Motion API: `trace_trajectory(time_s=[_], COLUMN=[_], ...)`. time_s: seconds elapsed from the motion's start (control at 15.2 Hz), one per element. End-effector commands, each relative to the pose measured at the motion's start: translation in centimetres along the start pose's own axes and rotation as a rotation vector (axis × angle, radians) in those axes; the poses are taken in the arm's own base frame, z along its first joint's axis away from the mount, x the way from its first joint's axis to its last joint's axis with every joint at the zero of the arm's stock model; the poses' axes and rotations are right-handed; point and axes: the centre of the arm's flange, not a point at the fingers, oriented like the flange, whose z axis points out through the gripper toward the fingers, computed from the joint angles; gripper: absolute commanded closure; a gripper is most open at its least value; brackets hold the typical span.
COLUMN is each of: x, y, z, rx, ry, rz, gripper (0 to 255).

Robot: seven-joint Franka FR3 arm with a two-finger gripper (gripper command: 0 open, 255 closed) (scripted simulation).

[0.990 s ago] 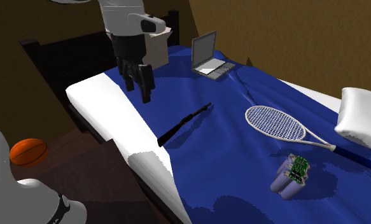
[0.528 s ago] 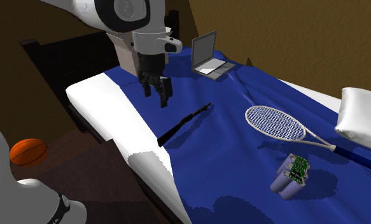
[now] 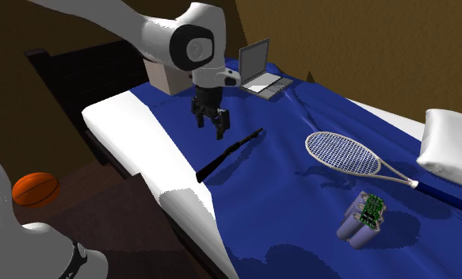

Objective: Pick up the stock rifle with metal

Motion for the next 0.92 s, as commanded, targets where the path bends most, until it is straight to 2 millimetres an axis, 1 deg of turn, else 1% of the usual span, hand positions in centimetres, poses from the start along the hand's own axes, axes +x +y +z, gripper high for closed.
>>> trace_trajectory(time_s=[0.0, 0.86], x=[2.2, 15.1], y=[-0.5, -4.8], z=[1.6, 12.2], rx=[0.005, 0.032], ry=[-0.001, -0.012], rz=[-0.006, -0.047], gripper=[0, 0])
